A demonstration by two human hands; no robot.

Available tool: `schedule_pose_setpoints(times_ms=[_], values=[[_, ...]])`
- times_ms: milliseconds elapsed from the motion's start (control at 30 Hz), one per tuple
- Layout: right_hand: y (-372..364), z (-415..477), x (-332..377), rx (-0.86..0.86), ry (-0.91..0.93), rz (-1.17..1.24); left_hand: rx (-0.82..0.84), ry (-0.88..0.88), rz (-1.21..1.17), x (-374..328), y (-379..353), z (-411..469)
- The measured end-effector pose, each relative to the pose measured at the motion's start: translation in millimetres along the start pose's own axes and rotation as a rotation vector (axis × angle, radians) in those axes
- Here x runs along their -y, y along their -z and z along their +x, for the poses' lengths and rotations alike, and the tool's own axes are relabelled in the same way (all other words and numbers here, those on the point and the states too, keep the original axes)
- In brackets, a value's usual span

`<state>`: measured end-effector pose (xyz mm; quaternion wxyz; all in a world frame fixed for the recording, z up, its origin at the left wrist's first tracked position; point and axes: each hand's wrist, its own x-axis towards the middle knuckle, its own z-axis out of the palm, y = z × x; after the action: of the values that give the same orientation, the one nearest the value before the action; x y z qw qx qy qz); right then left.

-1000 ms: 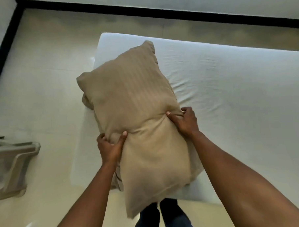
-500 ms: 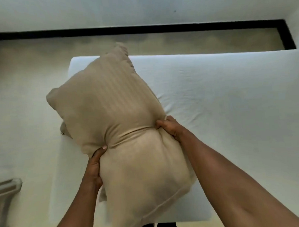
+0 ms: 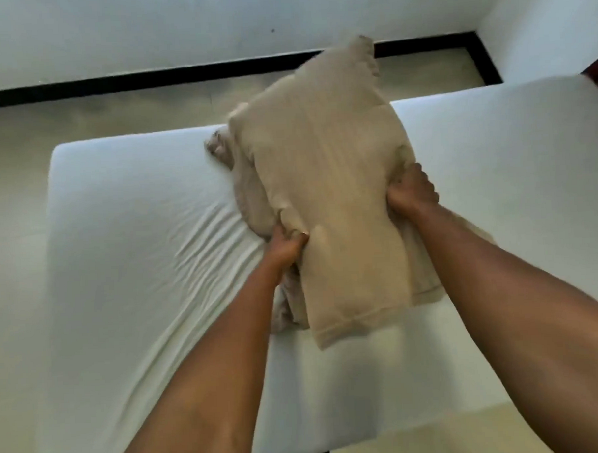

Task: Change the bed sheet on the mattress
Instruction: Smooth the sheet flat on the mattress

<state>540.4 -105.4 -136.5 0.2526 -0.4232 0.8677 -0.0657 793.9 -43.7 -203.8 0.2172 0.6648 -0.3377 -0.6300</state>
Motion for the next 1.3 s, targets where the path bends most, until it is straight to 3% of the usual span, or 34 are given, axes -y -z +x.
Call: schedule_pose_setpoints(times_ms=[100, 200, 333, 400, 500, 600, 700, 767, 833, 900, 967, 1000, 1033, 1100, 1167, 1200, 1233, 1300], values=[[-47, -24, 2, -0.156, 0.082, -0.047, 0.005, -0.071, 0.103, 10, -14, -11], [-83, -81, 34, -0.290, 0.322, -0.044, 0.040, -0.187, 0.351, 24, 6, -25], [-148, -156, 70, -0.148, 0.847, -0.044, -0.024, -0.260, 0.837, 85, 57, -20], [-192, -166, 70, 0.010, 0.929, -0.039, -0.031, -0.264, 1.088, 129, 87, -10], [-279, -159, 53, 0.206, 0.840, -0.139, -0.034, -0.334, 1.304, 216, 152, 11], [-350, -153, 35, 0.195, 0.699, -0.360, -0.095, -0.384, 1.429, 291, 234, 10], [-410, -186, 49, 0.048, 0.492, -0.432, -0.407, -0.211, 1.349, 331, 325, -1], [-447, -232, 74, 0.024, 0.489, -0.395, -0.574, -0.063, 1.208, 337, 374, -8], [-482, -287, 98, 0.055, 0.699, -0.393, -0.644, -0.045, 1.165, 336, 396, -12], [-509, -341, 110, 0.182, 1.014, -0.441, -0.637, -0.172, 1.167, 336, 386, -22], [-519, -384, 108, 0.333, 1.297, -0.524, -0.471, -0.408, 1.208, 351, 368, -47], [-520, -397, 100, 0.336, 1.350, -0.502, -0.342, -0.502, 1.257, 367, 367, -64], [-517, -402, 86, 0.302, 1.310, -0.443, -0.226, -0.567, 1.315, 384, 372, -80], [-506, -406, 44, 0.183, 0.997, -0.338, -0.118, -0.590, 1.429, 415, 402, -105], [-495, -423, 4, 0.069, 0.674, -0.309, -0.225, -0.490, 1.444, 427, 431, -109], [-497, -442, -6, 0.058, 0.608, -0.325, -0.308, -0.395, 1.424, 425, 436, -104], [-503, -464, -10, 0.082, 0.633, -0.354, -0.378, -0.316, 1.399, 417, 434, -97], [-516, -515, -7, 0.214, 0.873, -0.387, -0.391, -0.313, 1.356, 398, 415, -86]])
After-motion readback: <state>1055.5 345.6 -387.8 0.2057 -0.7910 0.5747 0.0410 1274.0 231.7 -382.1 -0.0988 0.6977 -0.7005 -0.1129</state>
